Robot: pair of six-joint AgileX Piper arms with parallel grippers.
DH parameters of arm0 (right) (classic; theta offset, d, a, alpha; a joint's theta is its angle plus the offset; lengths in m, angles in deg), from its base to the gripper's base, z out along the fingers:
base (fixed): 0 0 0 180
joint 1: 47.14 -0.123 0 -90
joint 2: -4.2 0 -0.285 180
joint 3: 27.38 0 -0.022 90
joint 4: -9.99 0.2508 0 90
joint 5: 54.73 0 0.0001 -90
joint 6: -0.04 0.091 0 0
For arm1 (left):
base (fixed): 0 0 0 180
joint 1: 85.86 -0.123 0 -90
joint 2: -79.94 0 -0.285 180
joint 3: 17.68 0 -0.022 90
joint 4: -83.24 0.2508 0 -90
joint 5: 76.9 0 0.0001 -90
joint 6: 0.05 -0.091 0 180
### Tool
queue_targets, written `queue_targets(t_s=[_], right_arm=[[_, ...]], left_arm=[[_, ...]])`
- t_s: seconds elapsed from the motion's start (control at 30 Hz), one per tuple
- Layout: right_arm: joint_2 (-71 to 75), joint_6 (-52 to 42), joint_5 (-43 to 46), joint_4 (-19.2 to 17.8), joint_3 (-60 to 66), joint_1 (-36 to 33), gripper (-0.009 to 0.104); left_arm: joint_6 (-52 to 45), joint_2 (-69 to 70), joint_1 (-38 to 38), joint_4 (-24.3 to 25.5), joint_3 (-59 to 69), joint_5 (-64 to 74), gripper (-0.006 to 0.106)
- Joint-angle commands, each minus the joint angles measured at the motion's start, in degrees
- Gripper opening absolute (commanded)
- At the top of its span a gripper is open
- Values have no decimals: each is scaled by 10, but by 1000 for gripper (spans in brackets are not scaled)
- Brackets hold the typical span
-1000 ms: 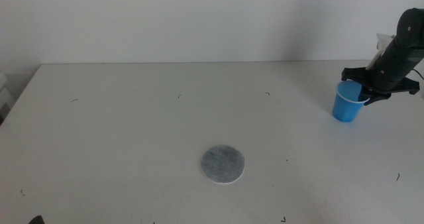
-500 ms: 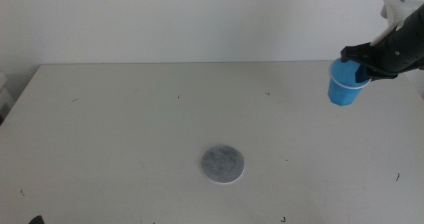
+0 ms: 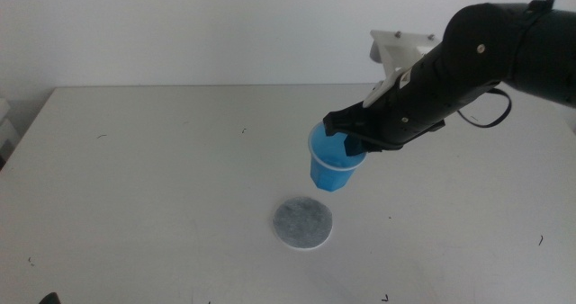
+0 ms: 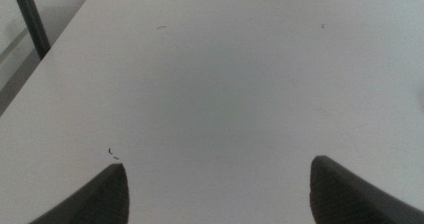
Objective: Place an empty cup on a cup mat.
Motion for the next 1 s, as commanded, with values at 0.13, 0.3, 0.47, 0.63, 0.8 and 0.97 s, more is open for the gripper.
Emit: queue_targets(t_s=[0.13, 0.3, 0.47, 0.63, 0.8, 0.97], right_arm=[[-32, 14, 47, 2, -12, -22, -1], [-67, 12, 50, 31, -12, -22, -1], [-90, 11, 54, 41, -12, -22, -1], [-103, -9, 64, 54, -12, -22, -1], [-109, -19, 68, 60, -12, -22, -1], [-110, -25, 68, 60, -12, -22, -1]], left_arm=[[6, 7, -1, 0, -3, -38, 105], [6, 7, -1, 0, -3, -38, 105], [6, 7, -1, 0, -3, -38, 105], [6, 7, -1, 0, -3, -38, 105], [6, 7, -1, 0, -3, -38, 105], [6, 7, -1, 0, -3, -38, 105]])
